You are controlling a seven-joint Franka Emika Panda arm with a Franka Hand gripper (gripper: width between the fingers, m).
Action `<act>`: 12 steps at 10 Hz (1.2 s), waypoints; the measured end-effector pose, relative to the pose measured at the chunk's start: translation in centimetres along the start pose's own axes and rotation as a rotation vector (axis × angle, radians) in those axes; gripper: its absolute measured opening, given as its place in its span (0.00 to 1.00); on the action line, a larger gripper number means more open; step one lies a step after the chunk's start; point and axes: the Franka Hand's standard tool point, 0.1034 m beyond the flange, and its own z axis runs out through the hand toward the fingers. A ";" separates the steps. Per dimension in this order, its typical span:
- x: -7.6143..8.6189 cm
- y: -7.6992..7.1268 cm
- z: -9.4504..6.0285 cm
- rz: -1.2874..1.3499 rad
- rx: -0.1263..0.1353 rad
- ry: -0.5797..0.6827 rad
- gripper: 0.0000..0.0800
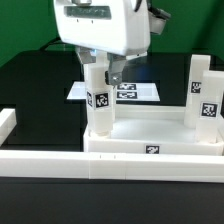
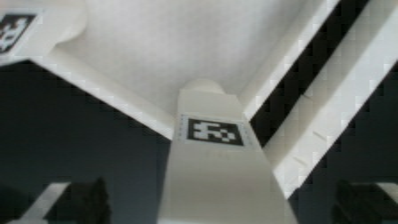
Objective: Assemble desk
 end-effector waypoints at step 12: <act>0.2 0.3 0.1 -0.883 -0.017 0.000 0.81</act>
Offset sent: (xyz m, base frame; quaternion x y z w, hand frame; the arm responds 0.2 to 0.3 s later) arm 0.0069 0.0031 0.0015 -0.0005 -0.0004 -0.1896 0.9819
